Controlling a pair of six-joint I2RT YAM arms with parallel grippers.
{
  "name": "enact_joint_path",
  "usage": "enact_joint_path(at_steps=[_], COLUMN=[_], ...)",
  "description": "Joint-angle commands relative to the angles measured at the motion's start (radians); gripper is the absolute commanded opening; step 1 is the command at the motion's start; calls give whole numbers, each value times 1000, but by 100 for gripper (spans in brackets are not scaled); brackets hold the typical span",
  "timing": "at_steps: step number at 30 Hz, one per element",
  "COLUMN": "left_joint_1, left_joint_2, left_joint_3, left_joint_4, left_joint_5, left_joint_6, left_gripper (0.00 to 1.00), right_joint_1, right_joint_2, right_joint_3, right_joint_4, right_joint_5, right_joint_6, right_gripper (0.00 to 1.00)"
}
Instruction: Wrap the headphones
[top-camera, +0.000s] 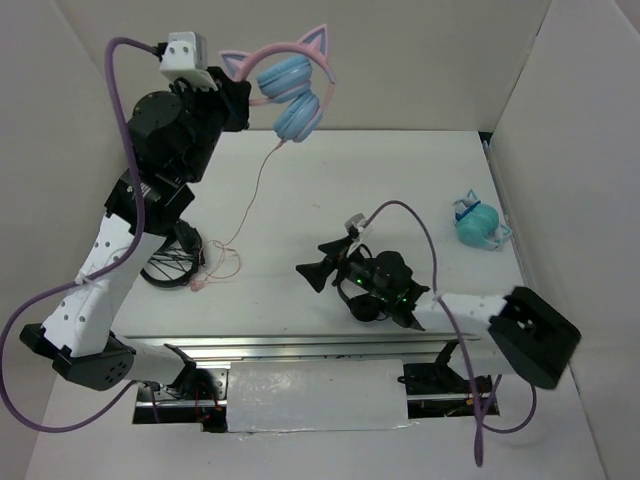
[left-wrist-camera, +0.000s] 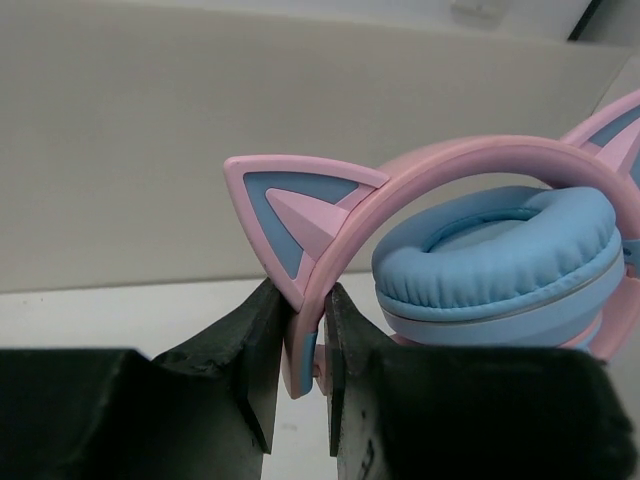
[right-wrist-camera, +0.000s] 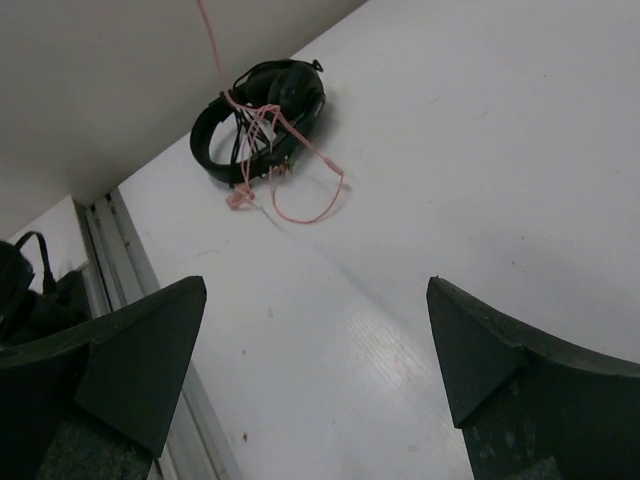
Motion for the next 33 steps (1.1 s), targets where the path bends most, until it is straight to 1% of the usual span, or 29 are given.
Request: enact_joint_path(at_steps=[1, 3, 4, 6, 7, 9, 10, 12, 13, 15, 16, 17, 18, 19, 20, 21, 22, 23, 24, 25, 26, 27, 28, 29, 30, 31, 32, 33], left_joint_1=[-2, -3, -7, -7, -10, -11, -14, -17, -16, -16, -16, -16, -16, -17, -16, -16, -16, -14, -14, -14, -10, -8, -5, 1, 4, 6, 12, 16], left_joint_2=[28, 49, 56, 69, 72, 77, 77, 69, 62, 43, 34, 14, 2, -7, -26, -36, -43, -64, -73, -90, -96, -104, -116, -121, -127, -136, -136, -138], left_joint_3=[193, 253, 305, 345, 382, 410, 427, 430, 418, 393, 361, 340, 321, 285, 264, 219, 195, 139, 110, 85, 29, 5, -13, -47, -61, -73, -90, -96], left_joint_4=[26, -4, -13, -21, -27, -36, -37, -39, -36, -30, -25, -19, -11, 4, 10, 16, 35, 48, 74, 88, 105, 122, 146, 159, 168, 188, 197, 197], left_joint_5=[-29, -22, -27, -9, -9, 7, 13, 13, 17, 13, 13, -8, -21, -36, -76, -94, -113, -143, -163, -186, -220, -234, -248, -266, -274, -279, -291, -294], left_joint_6=[-40, -49, -58, -55, -58, -60, -57, -58, -52, -52, -46, -45, -35, -25, -17, -3, 3, 18, 18, 20, 26, 26, 25, 24, 21, 20, 18, 12], left_gripper=[0, 0, 0, 0, 0, 0, 0, 0, 0, 0, 0, 0, 0, 0, 0, 0, 0, 0, 0, 0, 0, 0, 0, 0, 0, 0, 0, 0], right_joint_1=[42, 51, 57, 82, 88, 102, 116, 134, 155, 160, 159, 143, 131, 117, 78, 56, 32, -23, -50, -85, -149, -175, -200, -229, -243, -261, -294, -309], right_joint_2=[219, 325, 426, 516, 594, 646, 680, 709, 732, 748, 754, 746, 729, 679, 642, 563, 523, 417, 357, 299, 177, 116, 67, -23, -57, -83, -129, -148], right_joint_3=[101, 182, 208, 277, 340, 403, 464, 507, 546, 583, 607, 609, 606, 585, 560, 529, 441, 392, 317, 298, 287, 291, 307, 325, 380, 412, 449, 457], right_joint_4=[375, 460, 560, 661, 705, 692, 645, 609, 583, 537, 484, 450, 401, 297, 246, 200, 201, 189, 158, 102, -37, -105, -183, -256, -396, -461, -521, -531], right_joint_5=[121, 118, 107, 75, 75, 40, 29, 14, 18, 50, 52, 66, 96, 121, 158, 175, 187, 205, 253, 280, 297, 314, 410, 487, 558, 622, 623, 594], right_joint_6=[18, 56, 61, 66, 73, 95, 96, 72, 61, 70, 70, 87, 107, 121, 154, 161, 158, 164, 176, 179, 175, 130, 109, 90, 69, 55, 35, 4], right_gripper=[100, 100, 100, 100, 100, 100, 100, 100, 100, 98, 91, 77, 37, 2, 0, 0, 0, 0, 0, 0, 0, 0, 0, 0, 0, 0, 0, 0])
